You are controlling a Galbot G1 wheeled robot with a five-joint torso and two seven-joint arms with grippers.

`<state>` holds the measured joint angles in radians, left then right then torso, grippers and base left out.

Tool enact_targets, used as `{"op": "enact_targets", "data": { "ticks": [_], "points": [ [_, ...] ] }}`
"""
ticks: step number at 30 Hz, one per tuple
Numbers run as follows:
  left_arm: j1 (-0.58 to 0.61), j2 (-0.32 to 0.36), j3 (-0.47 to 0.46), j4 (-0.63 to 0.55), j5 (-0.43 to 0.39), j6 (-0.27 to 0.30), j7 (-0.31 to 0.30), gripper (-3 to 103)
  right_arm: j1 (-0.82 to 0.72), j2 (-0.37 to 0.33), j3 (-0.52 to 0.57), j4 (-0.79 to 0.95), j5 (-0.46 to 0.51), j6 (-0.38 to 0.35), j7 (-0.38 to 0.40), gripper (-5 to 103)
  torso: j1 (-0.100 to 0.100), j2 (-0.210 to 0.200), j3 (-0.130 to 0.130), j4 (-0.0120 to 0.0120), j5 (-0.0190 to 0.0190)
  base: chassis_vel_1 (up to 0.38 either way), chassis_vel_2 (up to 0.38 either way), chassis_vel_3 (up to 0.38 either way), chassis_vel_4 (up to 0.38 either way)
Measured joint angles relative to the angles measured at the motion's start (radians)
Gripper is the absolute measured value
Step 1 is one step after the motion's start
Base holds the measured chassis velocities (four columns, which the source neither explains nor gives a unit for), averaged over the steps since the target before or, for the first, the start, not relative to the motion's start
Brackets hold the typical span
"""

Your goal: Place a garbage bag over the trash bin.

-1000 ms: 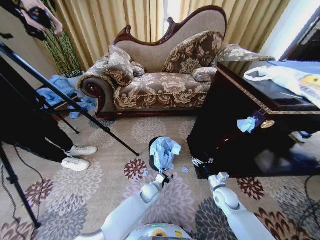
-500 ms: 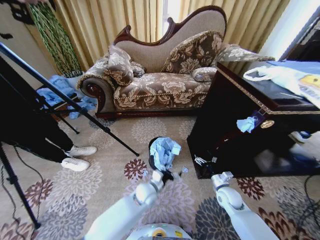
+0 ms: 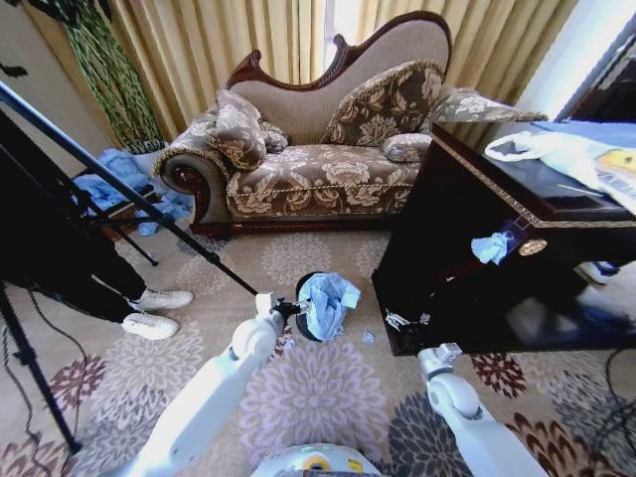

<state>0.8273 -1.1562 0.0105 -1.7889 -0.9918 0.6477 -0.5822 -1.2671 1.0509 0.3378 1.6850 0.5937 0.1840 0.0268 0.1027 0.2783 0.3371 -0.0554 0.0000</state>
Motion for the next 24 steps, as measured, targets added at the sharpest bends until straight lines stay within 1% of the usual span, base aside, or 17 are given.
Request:
{"op": "enact_targets", "data": {
  "ticks": [1,2,3,5,6,7,9,12,13,16,18,20,21,24],
  "points": [
    [-0.017,-0.007,0.008,0.017,-0.008,0.018,-0.014,100,-0.001,-0.001,-0.002,0.0,-0.001,0.0,-0.002,100,0.0,0.0,0.0,0.0006,0.0002,0.0,0.0,0.0,0.0],
    [-0.032,-0.011,0.014,0.035,-0.01,0.027,-0.018,100,-0.005,-0.002,-0.002,0.0,-0.001,0.0,-0.004,100,0.0,0.0,0.0,0.0005,0.0,0.0,0.0,0.0,0.0],
    [-0.032,-0.011,0.014,0.035,-0.01,0.027,-0.018,100,-0.005,-0.002,-0.002,0.0,-0.001,0.0,-0.004,100,0.0,0.0,0.0,0.0005,0.0,0.0,0.0,0.0,0.0],
    [-0.055,-0.02,0.028,0.079,-0.005,0.033,-0.019,100,-0.015,-0.002,-0.002,0.004,-0.003,0.0,-0.005,100,0.0,0.0,0.0,0.0003,0.0,0.0,0.0,0.0,0.0],
    [-0.063,-0.025,0.032,0.101,0.0,0.034,-0.019,102,-0.018,-0.002,-0.001,0.005,-0.004,0.0,-0.006,100,0.0,0.0,0.0,0.0003,0.0,0.0,0.0,0.0,0.0],
    [-0.071,-0.03,0.037,0.129,0.009,0.03,-0.011,99,-0.022,-0.002,-0.001,0.008,-0.005,0.0,-0.006,100,0.0,0.0,0.0,0.0003,-0.0001,0.0,0.0,0.0,0.0],
    [-0.076,-0.033,0.039,0.146,0.019,0.024,-0.002,99,-0.024,-0.002,-0.001,0.009,-0.005,0.0,-0.007,100,0.0,0.0,0.0,0.0004,0.0,0.0,0.0,0.0,0.0],
    [-0.089,-0.042,0.043,0.183,0.053,0.013,0.041,87,-0.031,-0.002,0.0,0.01,-0.007,0.0,-0.009,100,0.0,0.0,0.0,0.0004,-0.0001,0.0,0.0,0.0,0.0],
    [-0.089,-0.042,0.043,0.183,0.053,0.013,0.041,87,-0.031,-0.002,0.0,0.01,-0.007,0.0,-0.009,100,0.0,0.0,0.0,0.0004,-0.0001,0.0,0.0,0.0,0.0],
    [-0.089,-0.042,0.045,0.183,0.059,0.012,0.047,71,-0.032,-0.005,0.0,0.009,-0.007,0.0,-0.009,100,0.0,0.0,0.0,0.0003,0.0,0.0,0.0,0.0,0.0],
    [-0.087,-0.041,0.045,0.179,0.06,0.012,0.047,71,-0.031,-0.005,0.0,0.008,-0.007,0.0,-0.009,100,0.0,0.0,0.0,0.0003,0.0,0.0,0.0,0.0,0.0],
    [-0.079,-0.038,0.044,0.169,0.063,0.012,0.046,60,-0.03,-0.004,-0.001,0.005,-0.009,0.0,-0.01,100,0.0,0.0,0.0,0.0005,-0.0001,0.0,0.0,0.0,0.0],
    [-0.079,-0.038,0.044,0.169,0.063,0.012,0.046,60,-0.03,-0.004,-0.001,0.005,-0.009,0.0,-0.01,100,0.0,0.0,0.0,0.0005,-0.0001,0.0,0.0,0.0,0.0],
    [-0.073,-0.037,0.041,0.171,0.068,0.009,0.046,43,-0.032,0.0,-0.004,0.005,-0.012,0.002,-0.011,100,0.0,0.0,0.0,0.0005,0.0,0.0,0.0,0.0,0.0]
  ]
}}
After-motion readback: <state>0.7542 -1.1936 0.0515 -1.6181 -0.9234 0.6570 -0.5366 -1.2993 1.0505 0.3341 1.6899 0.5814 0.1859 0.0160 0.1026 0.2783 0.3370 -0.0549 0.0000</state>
